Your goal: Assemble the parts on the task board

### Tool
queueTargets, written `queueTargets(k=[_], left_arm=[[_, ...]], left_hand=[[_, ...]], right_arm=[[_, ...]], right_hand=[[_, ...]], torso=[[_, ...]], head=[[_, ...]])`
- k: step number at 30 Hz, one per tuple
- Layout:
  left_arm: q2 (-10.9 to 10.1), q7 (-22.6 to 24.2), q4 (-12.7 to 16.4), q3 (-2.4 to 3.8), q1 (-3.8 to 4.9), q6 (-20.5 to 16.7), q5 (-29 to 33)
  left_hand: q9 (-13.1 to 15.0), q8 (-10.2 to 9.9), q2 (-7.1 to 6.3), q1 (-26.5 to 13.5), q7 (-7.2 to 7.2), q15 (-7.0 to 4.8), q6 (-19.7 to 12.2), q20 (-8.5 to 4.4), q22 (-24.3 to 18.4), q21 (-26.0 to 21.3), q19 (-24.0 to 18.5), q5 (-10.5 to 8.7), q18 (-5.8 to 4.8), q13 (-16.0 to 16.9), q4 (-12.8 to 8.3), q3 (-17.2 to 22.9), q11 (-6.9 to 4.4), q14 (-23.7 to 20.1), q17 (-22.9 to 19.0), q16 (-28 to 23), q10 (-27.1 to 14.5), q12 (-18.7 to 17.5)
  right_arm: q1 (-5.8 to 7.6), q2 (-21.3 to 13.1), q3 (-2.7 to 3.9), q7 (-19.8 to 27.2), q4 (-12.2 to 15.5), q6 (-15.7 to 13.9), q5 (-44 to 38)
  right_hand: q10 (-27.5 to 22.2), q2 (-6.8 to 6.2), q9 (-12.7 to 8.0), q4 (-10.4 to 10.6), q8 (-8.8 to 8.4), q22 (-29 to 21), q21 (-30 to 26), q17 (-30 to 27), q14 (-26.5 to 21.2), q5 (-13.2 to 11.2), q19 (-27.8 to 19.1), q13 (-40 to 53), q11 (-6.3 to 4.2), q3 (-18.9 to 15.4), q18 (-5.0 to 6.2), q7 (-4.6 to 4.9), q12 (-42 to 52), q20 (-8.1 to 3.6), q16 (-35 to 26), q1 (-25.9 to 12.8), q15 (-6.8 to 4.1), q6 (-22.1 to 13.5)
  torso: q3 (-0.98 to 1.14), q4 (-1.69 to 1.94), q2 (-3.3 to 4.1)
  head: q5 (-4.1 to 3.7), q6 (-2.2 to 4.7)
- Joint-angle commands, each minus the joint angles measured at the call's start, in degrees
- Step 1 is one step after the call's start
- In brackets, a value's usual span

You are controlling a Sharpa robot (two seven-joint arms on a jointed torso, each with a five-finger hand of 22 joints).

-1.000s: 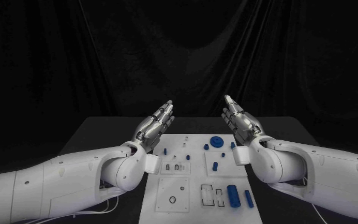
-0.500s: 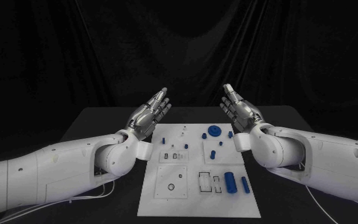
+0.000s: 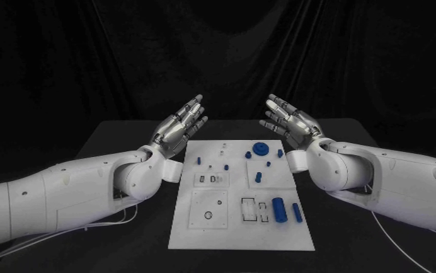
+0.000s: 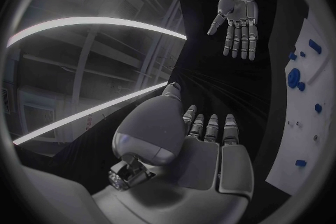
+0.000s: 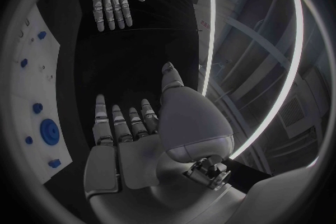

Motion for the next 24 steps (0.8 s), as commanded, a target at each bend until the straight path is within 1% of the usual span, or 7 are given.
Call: queueTargets(k=[1,6,11,17,19,20,24], left_arm=[[-0.6,4.4,-0.3,0.05,0.06,2.1,-6.0],[-3.1,6.1,0.5,0.05,0.06,2.7,-8.3],[-5.5,6.4,2.3,0.05,0.08,2.7,-8.9],[-7.1,6.5,3.6,0.06,0.13,2.8,-9.1],[-7.4,6.9,3.8,0.06,0.14,2.6,-9.2],[-7.5,7.1,3.9,0.06,0.16,2.5,-9.3],[-8.0,7.4,4.4,0.07,0.2,2.4,-9.4]], left_hand=[[0.1,0.3,-0.29,1.4,0.03,0.58,0.6,0.59,-0.1,-0.3,-0.1,1.57,0.94,-0.1,0.0,0.5,0.54,0.0,-0.1,-0.2,0.0,-0.4],[0.3,0.6,-0.66,4.9,0.58,2.81,3.0,2.05,0.1,-0.1,0.2,5.0,1.02,0.1,0.0,1.2,1.26,0.0,-0.1,-0.2,0.5,-0.2],[0.3,0.6,-0.92,5.7,0.89,3.35,3.7,2.33,0.3,0.1,0.4,5.85,0.99,0.2,0.0,1.3,1.58,0.0,-0.1,-0.2,0.9,-0.1],[0.4,0.6,-1.39,6.9,1.58,4.48,4.3,3.27,0.4,0.3,0.6,6.47,0.93,0.2,0.0,1.5,2.27,0.0,-0.1,-0.2,1.0,-0.1],[0.4,0.5,-1.41,7.1,1.75,4.92,4.4,3.66,0.5,0.4,0.8,6.63,0.93,0.2,0.0,1.5,2.5,0.1,0.0,-0.1,1.1,-0.1],[0.4,0.6,-1.46,7.2,1.78,4.98,4.6,3.79,0.5,0.5,0.9,6.92,0.96,0.3,0.0,1.5,2.53,0.3,0.1,0.0,1.2,0.0],[0.4,0.6,-1.52,7.4,2.0,5.33,4.7,4.11,0.6,0.6,1.0,7.33,0.95,0.3,0.0,1.6,2.77,0.3,0.1,0.0,1.1,-0.1]], right_arm=[[0.75,-0.1,0.08,-2.2,-0.5,0.2,-7.1],[4.16,-0.7,0.08,-8.1,-0.8,-1.9,-19.4],[8.21,-1.5,0.08,-17.6,-0.3,0.7,-33.9],[12.02,-2.0,0.08,-27.0,-0.2,7.6,-68.9],[12.66,-2.2,0.09,-28.7,0.2,9.2,-84.7],[12.94,-2.4,0.09,-29.5,0.6,9.9,-94.1],[13.51,-2.6,0.09,-30.8,1.5,11.9,-117.1]], right_hand=[[2.0,-0.37,0.3,-0.4,1.89,1.9,5.9,2.2,15.1,0.8,13.8,0.5,2.31,1.1,1.17,1.35,4.4,-0.05,6.6,2.5,0.21,2.7],[5.2,-1.76,0.4,-1.3,3.73,2.8,10.2,4.8,35.5,0.2,26.7,0.8,3.43,3.8,1.13,2.24,10.8,-1.4,14.4,7.6,-0.8,4.2],[10.4,-3.05,0.8,-0.9,5.71,3.7,13.4,5.3,45.0,-0.3,34.5,1.2,5.53,6.4,1.15,3.82,15.4,-2.43,15.8,9.9,-1.88,7.9],[19.6,-4.7,0.9,-0.6,6.56,7.7,20.7,8.4,58.5,-0.2,45.3,1.5,5.89,8.9,1.02,4.13,17.7,-6.81,23.4,10.7,-6.55,11.5],[22.4,-7.96,1.0,1.3,6.62,9.2,22.9,10.2,61.5,-3.6,47.1,1.6,5.24,12.1,0.88,3.05,17.4,-7.55,27.1,9.9,-7.6,12.7],[24.6,-14.78,1.0,8.2,6.12,11.3,25.5,12.4,61.3,-5.9,47.7,1.5,4.41,21.5,0.93,1.69,15.2,-8.66,30.5,9.9,-8.26,14.9],[29.5,-15.77,1.6,11.4,6.08,16.1,30.5,16.7,61.0,-8.1,46.7,1.5,1.36,23.5,0.97,-2.62,10.8,-9.97,36.8,11.9,-9.7,22.5]], torso=[[-0.02,0.04,0.05],[-0.07,0.27,0.12],[-0.32,0.42,0.4],[-0.73,0.75,1.31],[-1.0,1.0,1.95],[-1.08,1.05,2.11],[-1.36,1.71,3.4]], head=[[0.45,-1.82],[0.13,-4.08],[-0.53,-5.72],[-0.71,-7.23],[-0.78,-7.01],[-0.73,-7.1],[-1.14,-6.71]])
